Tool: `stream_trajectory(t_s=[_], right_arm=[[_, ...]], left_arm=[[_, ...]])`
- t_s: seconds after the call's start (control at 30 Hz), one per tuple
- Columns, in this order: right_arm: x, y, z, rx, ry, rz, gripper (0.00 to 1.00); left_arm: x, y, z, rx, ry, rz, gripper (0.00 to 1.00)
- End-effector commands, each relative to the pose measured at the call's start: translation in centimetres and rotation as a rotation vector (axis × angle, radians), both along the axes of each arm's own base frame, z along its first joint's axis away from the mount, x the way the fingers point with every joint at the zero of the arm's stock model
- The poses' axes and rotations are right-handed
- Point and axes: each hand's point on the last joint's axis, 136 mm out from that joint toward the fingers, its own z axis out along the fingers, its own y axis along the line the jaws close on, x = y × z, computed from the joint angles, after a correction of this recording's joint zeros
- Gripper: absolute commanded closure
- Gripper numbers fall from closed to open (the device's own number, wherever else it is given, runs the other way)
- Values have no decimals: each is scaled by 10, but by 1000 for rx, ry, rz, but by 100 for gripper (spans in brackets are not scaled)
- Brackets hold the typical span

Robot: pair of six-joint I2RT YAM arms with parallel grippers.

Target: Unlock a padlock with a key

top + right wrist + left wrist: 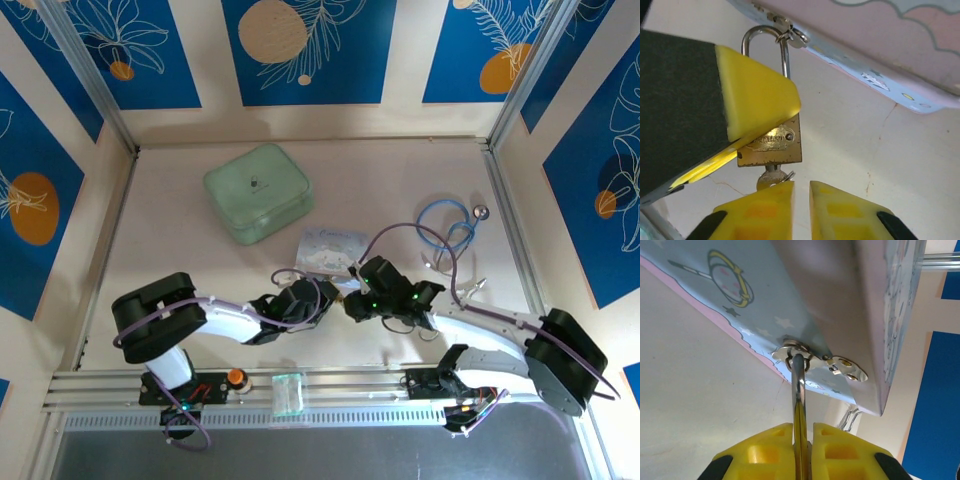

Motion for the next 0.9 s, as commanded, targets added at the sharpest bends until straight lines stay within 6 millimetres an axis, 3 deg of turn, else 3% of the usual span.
stream_trajectory(t_s=[0.0, 0.1, 0.2, 0.33, 0.53, 0.77, 0.87], right_arm=[[-4, -7, 3, -28, -42, 39, 68], [-4, -16, 2, -104, -88, 36, 51], [-8, -11, 3, -122, -109, 95, 50], [-14, 4, 6, -117, -156, 194, 59], [-6, 16, 10, -127, -212, 226, 66], [5, 28, 12, -141, -249, 238, 68], [9, 31, 16, -131, -273, 234, 77]], left_arm=[[1, -6, 19, -77, -18, -15, 100], [2, -2, 16, -67, -17, -8, 100], [2, 0, 16, -68, -16, -8, 100], [2, 3, 17, -66, -19, -6, 100], [2, 3, 23, -68, -27, -10, 100], [0, -5, 29, -98, -22, -35, 100], [0, -5, 31, -99, -23, -34, 100]])
